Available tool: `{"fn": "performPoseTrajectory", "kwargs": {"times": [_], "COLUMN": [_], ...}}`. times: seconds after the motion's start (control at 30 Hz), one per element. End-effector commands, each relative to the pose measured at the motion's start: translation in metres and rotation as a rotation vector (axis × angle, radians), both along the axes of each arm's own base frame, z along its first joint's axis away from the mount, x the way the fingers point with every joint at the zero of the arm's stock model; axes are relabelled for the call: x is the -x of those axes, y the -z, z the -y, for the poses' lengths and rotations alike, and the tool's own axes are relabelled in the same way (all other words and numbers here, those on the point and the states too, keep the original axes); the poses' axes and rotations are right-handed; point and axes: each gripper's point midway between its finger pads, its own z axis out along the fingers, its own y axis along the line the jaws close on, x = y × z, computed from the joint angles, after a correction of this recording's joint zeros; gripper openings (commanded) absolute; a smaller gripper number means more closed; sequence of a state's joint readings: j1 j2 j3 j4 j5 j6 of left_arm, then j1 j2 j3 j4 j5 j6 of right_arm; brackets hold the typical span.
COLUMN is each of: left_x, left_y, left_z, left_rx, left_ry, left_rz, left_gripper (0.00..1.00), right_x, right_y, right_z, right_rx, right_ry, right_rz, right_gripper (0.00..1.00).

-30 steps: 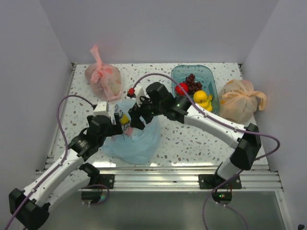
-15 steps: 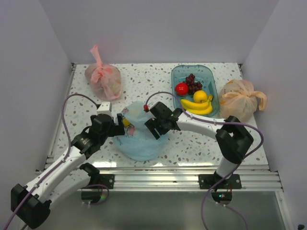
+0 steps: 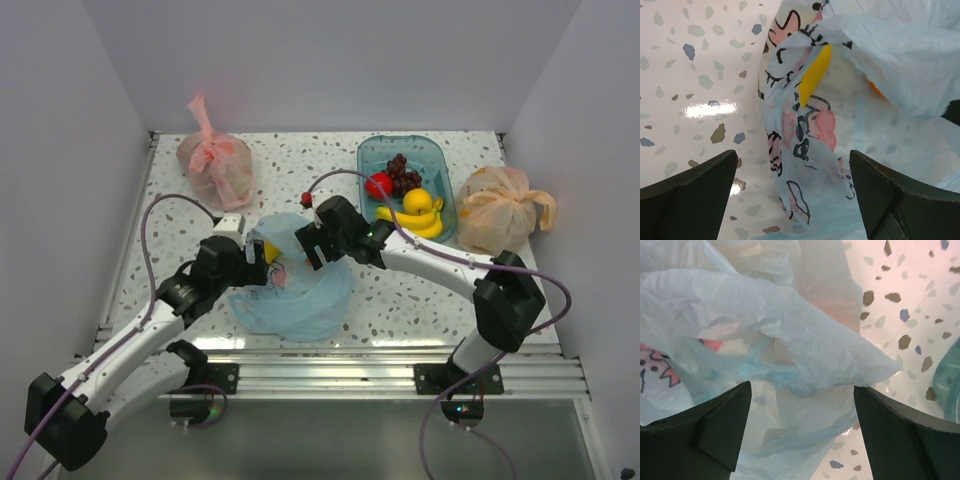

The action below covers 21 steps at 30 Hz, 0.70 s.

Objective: Untie the knot of the plastic bag and take out the fruit

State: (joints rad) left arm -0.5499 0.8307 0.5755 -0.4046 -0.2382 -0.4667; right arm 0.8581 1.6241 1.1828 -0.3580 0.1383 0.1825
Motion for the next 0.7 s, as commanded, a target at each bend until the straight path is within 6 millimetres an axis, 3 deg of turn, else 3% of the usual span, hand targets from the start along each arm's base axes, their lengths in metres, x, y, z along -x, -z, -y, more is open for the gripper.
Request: {"fn": "performPoseTrajectory", "kwargs": {"times": [0.0, 0.17, 0.3, 0.5, 0.67], "left_x": [-0.011, -0.026, -0.050, -0.081, -0.095], "left_y": [-0.003, 0.001, -0.011, -0.016, 0.008], "left_z": [0.002, -0.009, -0.010, 0.009, 0.018], "left_rx": [-0.003, -0.056, -0.066, -0.028, -0.059], "left_ry": [-0.006, -0.112, -0.185, -0.185, -0.171], "left_rz": [0.025, 0.015, 0.068, 0.091, 0.039], "left_gripper": [1.00, 1.00, 1.00, 1.00, 0.95], "right_x": [-0.027, -0.044, -0.053, -0.066, -0.065], "right_y": [-0.034, -0.038, -0.039, -0.029, -0.011], "right_z": [-0.013, -0.012, -0.005, 0.006, 0.002], "right_rx": [-0.054, -0.063, -0.081, -0.141, -0.149], "right_ry": [0.055, 0.127, 0.190, 0.255, 0.235], "right_rz": [0.110, 0.141, 0.143, 0.093, 0.051], "right_gripper": [0.87, 0.88, 0.88, 0.88, 0.88]}}
